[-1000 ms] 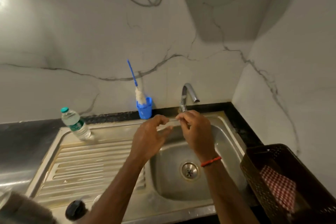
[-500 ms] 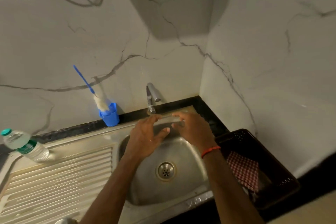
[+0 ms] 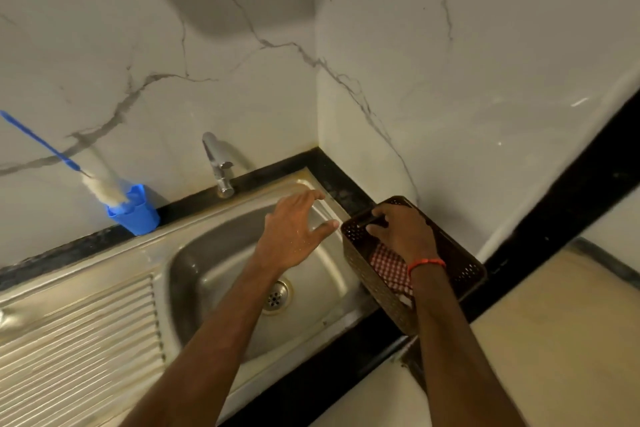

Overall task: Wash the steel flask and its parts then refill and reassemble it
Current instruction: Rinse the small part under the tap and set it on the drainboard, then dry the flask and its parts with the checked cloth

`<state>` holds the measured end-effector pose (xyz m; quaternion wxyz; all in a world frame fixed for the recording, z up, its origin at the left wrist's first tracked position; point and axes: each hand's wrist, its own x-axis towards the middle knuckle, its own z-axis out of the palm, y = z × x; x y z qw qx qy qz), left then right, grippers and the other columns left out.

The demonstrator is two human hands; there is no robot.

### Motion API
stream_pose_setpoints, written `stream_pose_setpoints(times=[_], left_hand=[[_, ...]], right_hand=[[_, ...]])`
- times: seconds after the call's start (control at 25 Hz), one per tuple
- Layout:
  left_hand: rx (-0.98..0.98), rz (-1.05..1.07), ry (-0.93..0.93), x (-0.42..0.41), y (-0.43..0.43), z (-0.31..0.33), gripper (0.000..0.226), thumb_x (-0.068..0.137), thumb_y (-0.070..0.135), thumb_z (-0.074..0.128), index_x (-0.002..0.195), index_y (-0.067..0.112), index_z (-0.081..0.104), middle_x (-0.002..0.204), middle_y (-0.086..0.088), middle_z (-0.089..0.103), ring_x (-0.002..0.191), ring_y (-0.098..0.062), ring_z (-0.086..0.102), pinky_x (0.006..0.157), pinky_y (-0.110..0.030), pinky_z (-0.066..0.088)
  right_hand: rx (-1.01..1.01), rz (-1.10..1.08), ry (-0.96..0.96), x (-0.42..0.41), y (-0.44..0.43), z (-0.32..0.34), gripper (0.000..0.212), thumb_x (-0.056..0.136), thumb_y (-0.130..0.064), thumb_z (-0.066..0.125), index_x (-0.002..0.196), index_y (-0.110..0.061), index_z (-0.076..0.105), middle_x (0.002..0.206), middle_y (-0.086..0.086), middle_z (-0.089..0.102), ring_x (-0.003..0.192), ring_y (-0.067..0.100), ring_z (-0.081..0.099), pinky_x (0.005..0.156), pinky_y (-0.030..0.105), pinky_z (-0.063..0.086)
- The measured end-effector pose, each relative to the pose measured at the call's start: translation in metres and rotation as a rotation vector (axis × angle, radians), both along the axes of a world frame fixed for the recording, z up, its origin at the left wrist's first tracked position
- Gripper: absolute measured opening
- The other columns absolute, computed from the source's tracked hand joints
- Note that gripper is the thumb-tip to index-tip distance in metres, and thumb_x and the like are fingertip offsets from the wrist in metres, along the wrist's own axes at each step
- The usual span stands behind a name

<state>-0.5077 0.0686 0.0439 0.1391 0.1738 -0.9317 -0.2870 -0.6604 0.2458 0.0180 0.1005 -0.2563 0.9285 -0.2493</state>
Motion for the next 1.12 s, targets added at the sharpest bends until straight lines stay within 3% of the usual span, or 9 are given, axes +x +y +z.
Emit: stream_pose_setpoints(times=[0.2, 0.4, 0.56, 0.68, 0.84, 0.96, 1.12], left_hand=[[0.006, -0.052, -0.050, -0.017, 0.017, -0.014, 0.058, 0.092, 0.062, 0.059, 0.142, 0.035, 0.047, 0.153, 0.007, 0.046, 0.147, -0.022, 0.032, 0.115, -0.061, 0.030], [0.015, -0.124, -0.081, -0.033, 0.031, -0.022, 0.057, 0.093, 0.057, 0.061, 0.143, 0.031, 0.048, 0.152, 0.004, 0.048, 0.145, -0.022, 0.034, 0.115, -0.056, 0.029], [0.019, -0.166, -0.104, -0.044, 0.038, -0.029, 0.057, 0.093, 0.056, 0.063, 0.142, 0.030, 0.048, 0.147, 0.004, 0.051, 0.141, -0.021, 0.040, 0.113, -0.057, 0.033], [0.021, -0.187, -0.134, -0.048, 0.040, -0.035, 0.062, 0.088, 0.064, 0.057, 0.140, 0.031, 0.048, 0.144, 0.005, 0.054, 0.137, -0.020, 0.044, 0.111, -0.057, 0.037], [0.013, -0.203, -0.152, -0.049, 0.040, -0.039, 0.065, 0.084, 0.070, 0.052, 0.138, 0.033, 0.048, 0.142, 0.007, 0.054, 0.134, -0.019, 0.046, 0.108, -0.057, 0.040], [0.011, -0.189, -0.140, -0.043, 0.033, -0.034, 0.063, 0.086, 0.069, 0.053, 0.139, 0.035, 0.049, 0.145, 0.009, 0.052, 0.139, -0.018, 0.042, 0.112, -0.056, 0.035], [0.027, -0.147, -0.122, -0.031, 0.017, -0.022, 0.053, 0.092, 0.063, 0.058, 0.138, 0.037, 0.050, 0.151, 0.010, 0.048, 0.145, -0.017, 0.034, 0.115, -0.054, 0.028]], right_hand=[[0.220, -0.002, -0.114, -0.001, 0.024, -0.053, 0.029, 0.087, -0.028, 0.062, 0.116, -0.031, 0.064, 0.116, 0.004, 0.067, 0.115, 0.033, 0.059, 0.096, 0.050, 0.051], [0.374, 0.042, -0.120, 0.002, 0.028, -0.073, 0.046, 0.092, -0.012, 0.051, 0.134, -0.029, 0.050, 0.140, 0.014, 0.049, 0.133, 0.043, 0.035, 0.107, 0.058, 0.038], [0.455, 0.051, -0.092, 0.008, 0.027, -0.077, 0.062, 0.094, -0.021, 0.057, 0.149, -0.036, 0.033, 0.156, 0.014, 0.030, 0.142, 0.043, 0.023, 0.111, 0.062, 0.031], [0.461, 0.025, -0.015, 0.011, 0.027, -0.078, 0.057, 0.096, -0.028, 0.057, 0.148, -0.033, 0.035, 0.151, 0.013, 0.038, 0.138, 0.039, 0.032, 0.107, 0.057, 0.038], [0.348, -0.079, 0.079, 0.005, 0.029, -0.076, 0.034, 0.096, -0.028, 0.058, 0.131, -0.028, 0.057, 0.125, 0.007, 0.062, 0.116, 0.031, 0.057, 0.095, 0.046, 0.049], [0.208, -0.204, 0.085, -0.002, 0.032, -0.060, 0.029, 0.091, -0.028, 0.062, 0.120, -0.024, 0.059, 0.110, 0.005, 0.066, 0.101, 0.029, 0.063, 0.085, 0.042, 0.052], [-0.213, -0.309, 0.152, -0.009, 0.024, -0.006, 0.010, 0.092, -0.031, 0.062, 0.099, -0.022, 0.062, 0.081, -0.003, 0.066, 0.073, 0.018, 0.067, 0.065, 0.035, 0.060]])
